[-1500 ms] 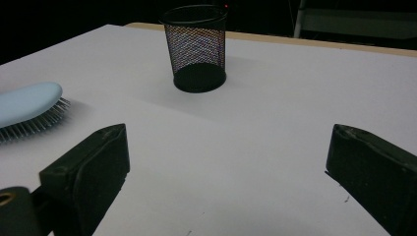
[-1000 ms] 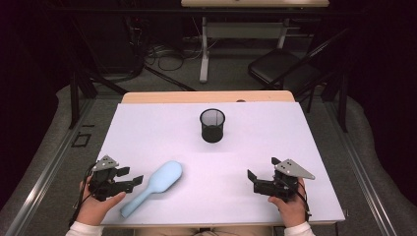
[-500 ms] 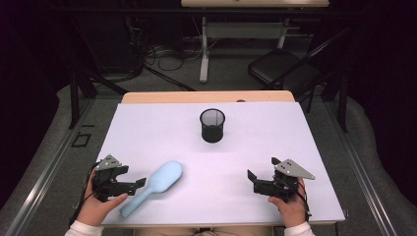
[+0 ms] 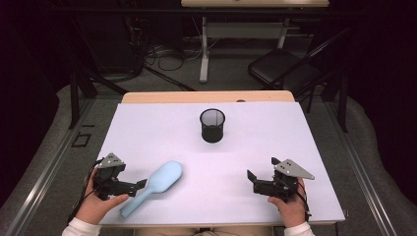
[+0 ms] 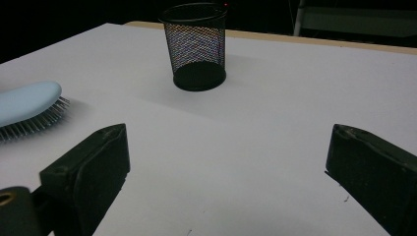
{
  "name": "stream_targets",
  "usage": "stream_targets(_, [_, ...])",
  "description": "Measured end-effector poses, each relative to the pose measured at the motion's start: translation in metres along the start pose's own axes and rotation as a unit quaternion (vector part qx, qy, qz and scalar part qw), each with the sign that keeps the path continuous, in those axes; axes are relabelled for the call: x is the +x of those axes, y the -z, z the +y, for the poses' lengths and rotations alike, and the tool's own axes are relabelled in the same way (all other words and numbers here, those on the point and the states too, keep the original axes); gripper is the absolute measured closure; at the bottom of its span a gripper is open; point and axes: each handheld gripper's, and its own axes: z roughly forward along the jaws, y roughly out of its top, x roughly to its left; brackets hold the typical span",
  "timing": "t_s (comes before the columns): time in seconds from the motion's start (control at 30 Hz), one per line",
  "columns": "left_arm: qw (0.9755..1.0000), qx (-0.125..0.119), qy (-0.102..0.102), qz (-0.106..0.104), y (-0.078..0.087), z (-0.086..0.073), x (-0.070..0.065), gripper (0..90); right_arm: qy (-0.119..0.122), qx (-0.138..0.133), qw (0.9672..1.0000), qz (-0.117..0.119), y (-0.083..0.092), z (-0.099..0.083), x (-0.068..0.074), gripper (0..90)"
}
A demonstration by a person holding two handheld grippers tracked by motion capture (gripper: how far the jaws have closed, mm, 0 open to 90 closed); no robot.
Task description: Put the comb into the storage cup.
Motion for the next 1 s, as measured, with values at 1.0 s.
stream_targets(1.0, [0.9973,0.06,-0.043,-0.004,-0.01,0.007,-0.015,0.7,-0.001,0.003,1.0,0.0,0.0,0.0,0.001,2.6])
